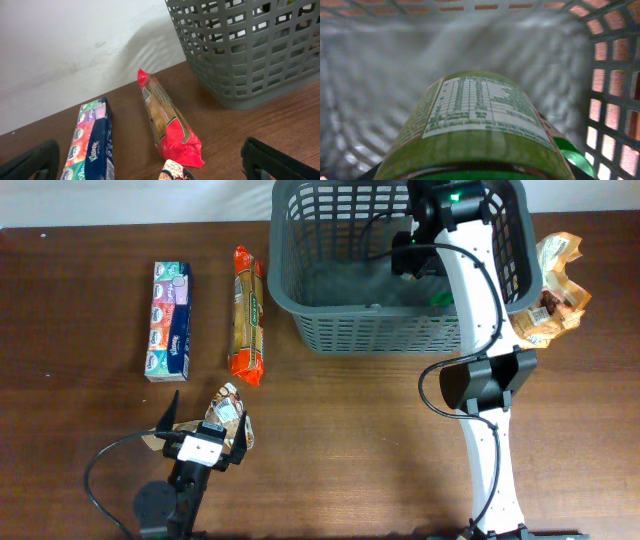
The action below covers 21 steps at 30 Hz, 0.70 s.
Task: Pack container
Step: 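Carry the second jar into the grey basket and lower it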
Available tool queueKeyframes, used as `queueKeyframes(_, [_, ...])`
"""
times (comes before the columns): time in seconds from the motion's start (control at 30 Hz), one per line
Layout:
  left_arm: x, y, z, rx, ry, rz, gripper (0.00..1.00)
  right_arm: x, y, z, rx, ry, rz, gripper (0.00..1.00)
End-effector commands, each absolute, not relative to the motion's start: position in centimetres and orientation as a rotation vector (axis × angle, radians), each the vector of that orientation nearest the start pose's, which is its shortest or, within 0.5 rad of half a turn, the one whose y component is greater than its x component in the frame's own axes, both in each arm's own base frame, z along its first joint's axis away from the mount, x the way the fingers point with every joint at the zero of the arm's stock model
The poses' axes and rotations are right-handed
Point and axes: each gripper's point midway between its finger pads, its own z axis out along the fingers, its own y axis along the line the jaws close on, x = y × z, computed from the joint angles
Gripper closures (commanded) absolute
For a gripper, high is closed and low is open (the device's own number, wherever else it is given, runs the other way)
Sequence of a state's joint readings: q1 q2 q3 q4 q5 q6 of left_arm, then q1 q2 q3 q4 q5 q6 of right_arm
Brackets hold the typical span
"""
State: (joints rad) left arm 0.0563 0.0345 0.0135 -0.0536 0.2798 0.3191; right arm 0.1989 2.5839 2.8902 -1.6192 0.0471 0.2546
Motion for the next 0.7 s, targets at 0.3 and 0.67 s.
queueKeyframes(0.3, [24.3, -3.6, 15.6, 0.44, 1.592, 0.056, 0.01, 49.4, 9.5, 8.0, 0.019, 3.072, -0.025, 0.96])
queueKeyframes(0.67, [24.3, -3.6, 15.6, 0.44, 1.592, 0.056, 0.01, 48.9, 9.5, 7.3, 0.018, 3.099, -0.034, 0.18])
